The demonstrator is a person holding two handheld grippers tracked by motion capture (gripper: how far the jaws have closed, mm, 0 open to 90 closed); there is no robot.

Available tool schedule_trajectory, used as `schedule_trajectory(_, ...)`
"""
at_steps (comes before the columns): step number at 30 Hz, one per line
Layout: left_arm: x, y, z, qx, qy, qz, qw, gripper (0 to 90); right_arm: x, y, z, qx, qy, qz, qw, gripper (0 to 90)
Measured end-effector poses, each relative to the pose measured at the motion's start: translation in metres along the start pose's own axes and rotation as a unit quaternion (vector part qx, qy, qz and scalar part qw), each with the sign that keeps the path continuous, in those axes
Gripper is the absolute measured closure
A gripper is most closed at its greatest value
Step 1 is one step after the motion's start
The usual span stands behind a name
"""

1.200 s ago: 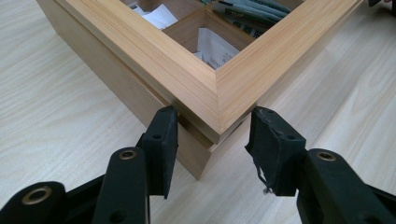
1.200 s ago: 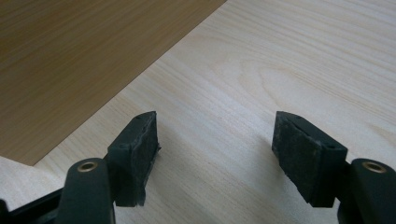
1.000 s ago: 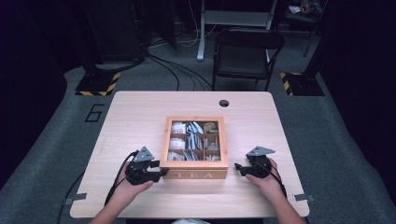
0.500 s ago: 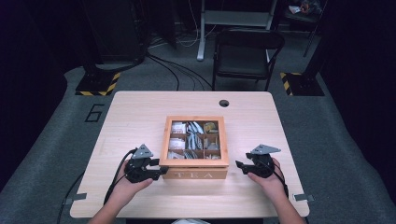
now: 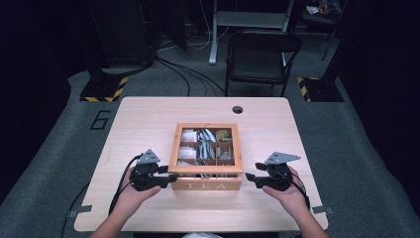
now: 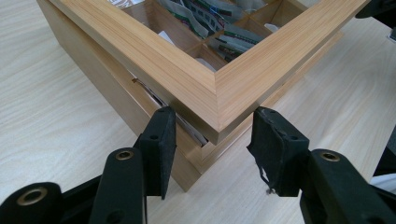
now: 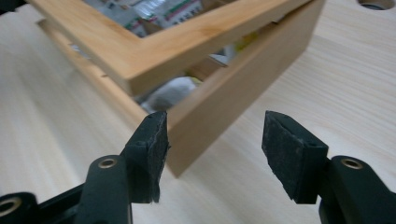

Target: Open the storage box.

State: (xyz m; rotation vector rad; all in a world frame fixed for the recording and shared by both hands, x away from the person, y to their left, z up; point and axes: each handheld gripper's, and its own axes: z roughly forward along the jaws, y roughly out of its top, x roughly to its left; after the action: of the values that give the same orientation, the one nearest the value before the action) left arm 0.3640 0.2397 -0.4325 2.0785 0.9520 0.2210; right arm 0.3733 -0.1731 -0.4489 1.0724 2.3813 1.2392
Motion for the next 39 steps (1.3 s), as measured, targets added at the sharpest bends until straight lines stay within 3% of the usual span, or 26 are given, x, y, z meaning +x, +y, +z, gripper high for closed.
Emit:
schedule_trajectory(6, 0.001, 0.002, 0.000, 0.001, -0.001, -0.003, 1.0000, 50.6, 0.018, 0.009, -0.001, 0.005, 0.029, -0.016, 0.9994, 49.1)
schedule_trajectory(12, 0.001, 0.004, -0.002, 0.003, -0.005, -0.003, 1.0000, 50.6, 0.021, 0.017, 0.008, 0.023, 0.037, -0.004, 0.9991, 50.9)
schedule_trajectory(17, 0.002, 0.004, -0.002, 0.003, -0.005, -0.002, 1.0000, 50.6, 0.023, 0.020, 0.013, 0.030, 0.030, -0.017, 0.9989, 53.6)
schedule_trajectory(29, 0.002, 0.005, -0.003, 0.006, -0.004, 0.001, 1.0000, 50.6, 0.029, 0.028, 0.019, 0.037, 0.028, -0.016, 0.9988, 56.2)
schedule_trajectory(39, 0.004, 0.011, -0.007, -0.006, -0.006, 0.005, 0.9999, 49.3, 0.029, 0.039, 0.016, 0.043, 0.027, -0.015, 0.9986, 56.1)
